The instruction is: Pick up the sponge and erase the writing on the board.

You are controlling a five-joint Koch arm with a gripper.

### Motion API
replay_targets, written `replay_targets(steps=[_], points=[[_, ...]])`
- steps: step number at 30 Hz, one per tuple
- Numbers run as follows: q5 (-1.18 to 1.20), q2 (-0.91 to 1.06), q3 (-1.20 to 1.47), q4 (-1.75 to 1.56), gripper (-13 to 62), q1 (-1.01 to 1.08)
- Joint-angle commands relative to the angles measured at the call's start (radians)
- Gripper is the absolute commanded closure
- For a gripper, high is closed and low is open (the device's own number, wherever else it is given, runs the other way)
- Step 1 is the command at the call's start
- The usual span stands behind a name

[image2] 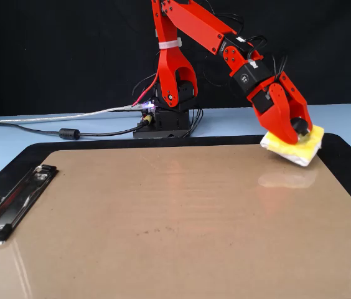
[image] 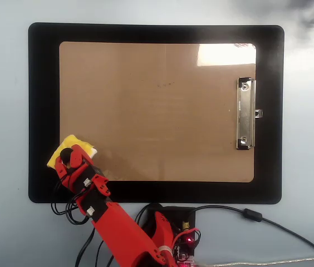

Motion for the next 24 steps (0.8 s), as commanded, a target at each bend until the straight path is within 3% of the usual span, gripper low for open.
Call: replay_targets(steps=[1,3,4,14,18,24], points=[[0.003,0.014,-0.006,-0.06,32.7,-0.006],[0.003,0.015,-0.006,-0.06,17.8,-0.008],[0.003,0.017,-0.006,-0.058,15.7,-0.008],[0.0,0.155,-0.018,0.12,15.7,-0.002],[0.0,0.336,-0.095,0.494,15.7,0.046],[0.02,0.515,-0.262,1.167,15.6,0.308]])
